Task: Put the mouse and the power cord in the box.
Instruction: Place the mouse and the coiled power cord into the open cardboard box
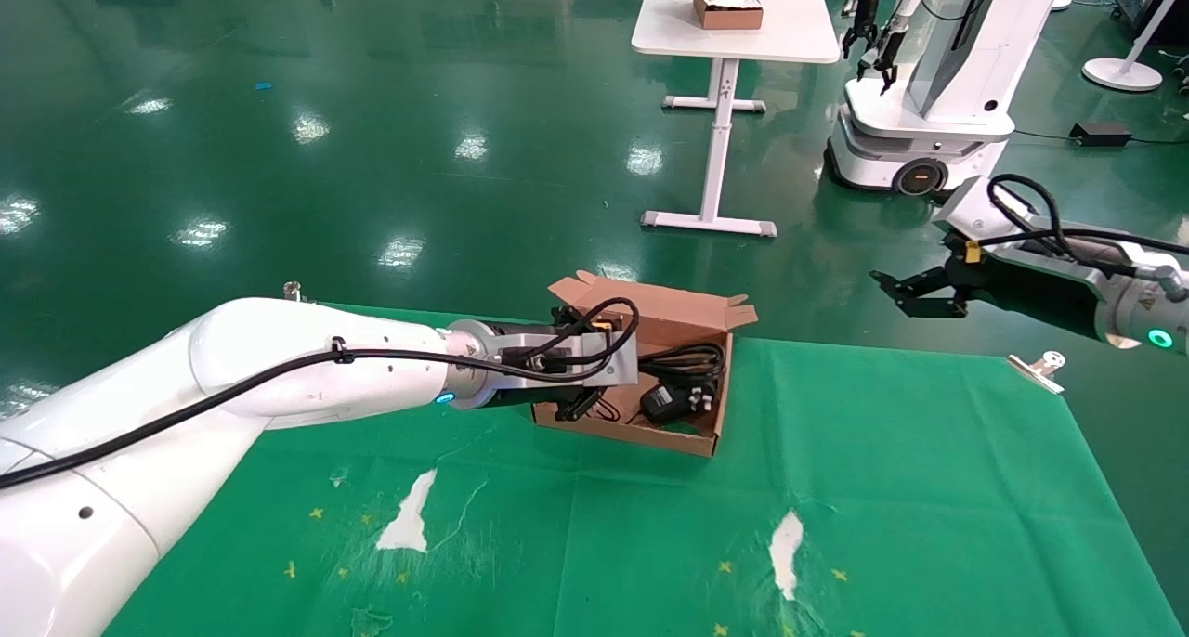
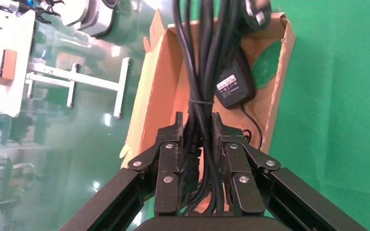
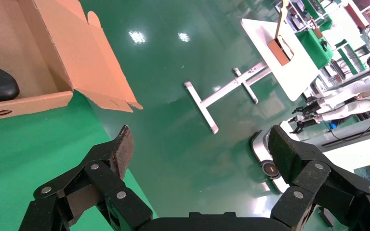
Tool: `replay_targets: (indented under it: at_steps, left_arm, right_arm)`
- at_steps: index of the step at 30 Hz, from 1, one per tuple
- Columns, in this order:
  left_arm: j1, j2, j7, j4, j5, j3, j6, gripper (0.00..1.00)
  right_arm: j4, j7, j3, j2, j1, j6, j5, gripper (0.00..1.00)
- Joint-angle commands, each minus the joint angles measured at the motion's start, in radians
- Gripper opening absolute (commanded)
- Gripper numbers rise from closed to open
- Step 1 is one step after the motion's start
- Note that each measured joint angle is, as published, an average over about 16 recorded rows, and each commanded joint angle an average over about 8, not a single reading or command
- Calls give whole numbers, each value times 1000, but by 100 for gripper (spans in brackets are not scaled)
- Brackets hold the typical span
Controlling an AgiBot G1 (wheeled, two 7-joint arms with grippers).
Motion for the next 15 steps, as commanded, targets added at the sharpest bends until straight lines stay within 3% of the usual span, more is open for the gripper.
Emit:
replay_targets:
  at_steps: [1, 8, 15]
  left_arm:
    - [-1, 0, 1, 5, -2, -7, 4, 100]
    - [13, -17, -7, -3, -27, -38, 29, 100]
    - [73, -95, -45, -80, -113, -112, 107, 100]
  right_arm:
    - [0, 0, 0, -2, 0, 1, -1, 100]
    - [28, 20, 3, 4, -16, -11, 10, 100]
    - [157, 114, 22, 45, -84, -74, 61, 100]
